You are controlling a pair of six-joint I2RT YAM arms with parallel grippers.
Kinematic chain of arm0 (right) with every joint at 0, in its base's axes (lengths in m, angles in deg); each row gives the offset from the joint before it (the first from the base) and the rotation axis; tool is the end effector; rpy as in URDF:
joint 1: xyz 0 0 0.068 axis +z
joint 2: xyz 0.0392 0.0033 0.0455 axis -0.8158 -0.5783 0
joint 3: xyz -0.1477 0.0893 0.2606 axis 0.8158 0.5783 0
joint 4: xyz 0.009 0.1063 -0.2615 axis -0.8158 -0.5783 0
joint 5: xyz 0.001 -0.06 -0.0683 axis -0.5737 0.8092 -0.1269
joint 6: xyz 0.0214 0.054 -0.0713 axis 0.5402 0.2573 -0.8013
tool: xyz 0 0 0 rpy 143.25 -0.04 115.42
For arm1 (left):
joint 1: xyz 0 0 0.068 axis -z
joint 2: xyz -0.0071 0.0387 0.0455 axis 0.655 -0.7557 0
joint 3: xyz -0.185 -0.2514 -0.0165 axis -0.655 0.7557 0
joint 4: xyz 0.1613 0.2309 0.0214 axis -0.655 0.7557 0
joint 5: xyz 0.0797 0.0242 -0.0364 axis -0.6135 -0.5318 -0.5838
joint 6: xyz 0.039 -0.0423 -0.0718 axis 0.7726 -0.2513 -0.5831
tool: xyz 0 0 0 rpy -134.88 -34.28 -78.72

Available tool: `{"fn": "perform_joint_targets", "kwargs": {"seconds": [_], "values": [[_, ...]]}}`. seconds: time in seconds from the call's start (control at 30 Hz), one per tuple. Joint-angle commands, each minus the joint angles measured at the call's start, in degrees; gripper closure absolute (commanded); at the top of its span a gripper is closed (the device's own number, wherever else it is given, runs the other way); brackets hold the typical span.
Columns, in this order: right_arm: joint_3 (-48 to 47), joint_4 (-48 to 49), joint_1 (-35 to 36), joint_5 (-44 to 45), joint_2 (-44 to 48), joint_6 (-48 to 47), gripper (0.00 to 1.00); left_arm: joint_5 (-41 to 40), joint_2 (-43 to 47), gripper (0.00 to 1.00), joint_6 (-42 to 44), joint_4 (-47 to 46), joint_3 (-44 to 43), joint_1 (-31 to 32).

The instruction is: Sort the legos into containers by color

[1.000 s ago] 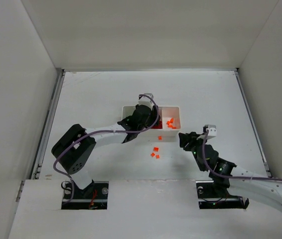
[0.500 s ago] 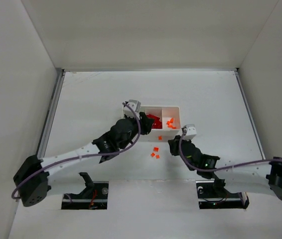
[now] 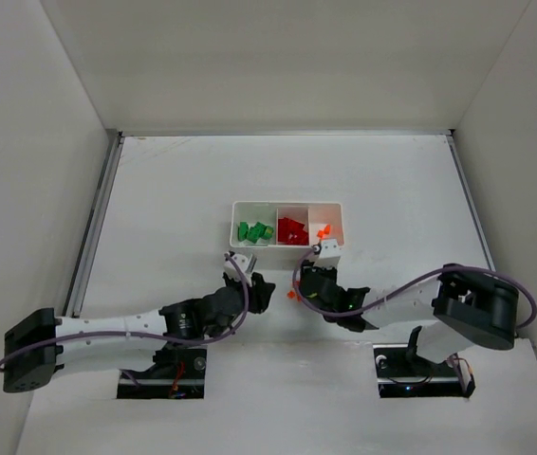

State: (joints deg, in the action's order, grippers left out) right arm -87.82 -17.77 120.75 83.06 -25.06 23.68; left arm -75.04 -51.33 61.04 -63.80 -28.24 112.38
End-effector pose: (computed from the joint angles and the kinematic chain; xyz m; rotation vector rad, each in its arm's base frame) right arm 0.1709 0.2364 0.1446 -0.1058 2.0053 0.2132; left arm 0.1094 -0.1925 0.2195 0.2892 1.8170 -0.7674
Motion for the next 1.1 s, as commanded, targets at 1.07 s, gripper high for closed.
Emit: {"fn": "perform_joint_targets", "kwargs": {"seconds": [1.07], "values": [[-1.5,12.4,-0.1,3.3,-6.6,1.9,0.78,-17.5,-7.1,0.66,-10.2,0.4,0.3,16.1]]}}
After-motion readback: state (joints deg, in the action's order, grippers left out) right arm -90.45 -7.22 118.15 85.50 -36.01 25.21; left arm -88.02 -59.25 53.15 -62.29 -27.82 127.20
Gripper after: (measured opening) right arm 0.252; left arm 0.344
